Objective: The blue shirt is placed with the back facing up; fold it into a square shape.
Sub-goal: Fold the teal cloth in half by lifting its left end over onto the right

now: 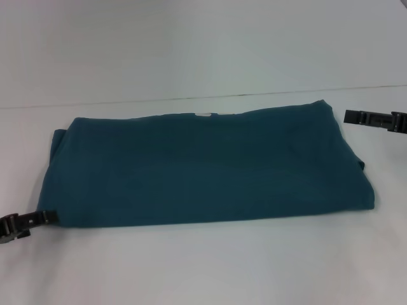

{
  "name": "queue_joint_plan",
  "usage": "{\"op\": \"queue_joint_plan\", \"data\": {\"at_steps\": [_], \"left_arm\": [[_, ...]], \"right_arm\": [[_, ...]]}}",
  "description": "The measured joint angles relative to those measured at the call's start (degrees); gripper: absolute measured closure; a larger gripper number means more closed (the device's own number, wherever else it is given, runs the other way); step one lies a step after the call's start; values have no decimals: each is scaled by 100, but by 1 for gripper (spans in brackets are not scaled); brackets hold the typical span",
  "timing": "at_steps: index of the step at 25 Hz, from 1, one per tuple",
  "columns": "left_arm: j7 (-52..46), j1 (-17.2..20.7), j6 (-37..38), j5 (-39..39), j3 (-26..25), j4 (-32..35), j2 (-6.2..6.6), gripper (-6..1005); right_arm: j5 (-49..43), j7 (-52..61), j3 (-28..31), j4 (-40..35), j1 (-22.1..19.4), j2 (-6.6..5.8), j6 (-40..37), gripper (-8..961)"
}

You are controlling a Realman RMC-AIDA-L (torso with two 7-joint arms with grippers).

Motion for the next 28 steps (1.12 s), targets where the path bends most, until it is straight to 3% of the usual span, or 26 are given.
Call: {"op": "queue_joint_plan", "data": {"at_steps": [6, 28], "left_arm": [[-90, -104, -268, 115, 48, -80, 2, 109], [-201, -563, -630, 549, 264, -424, 35, 122]], "right_arm": [[65, 0, 7, -10, 55, -19, -2, 23], [226, 28, 10, -64, 52, -29, -6, 23]]}}
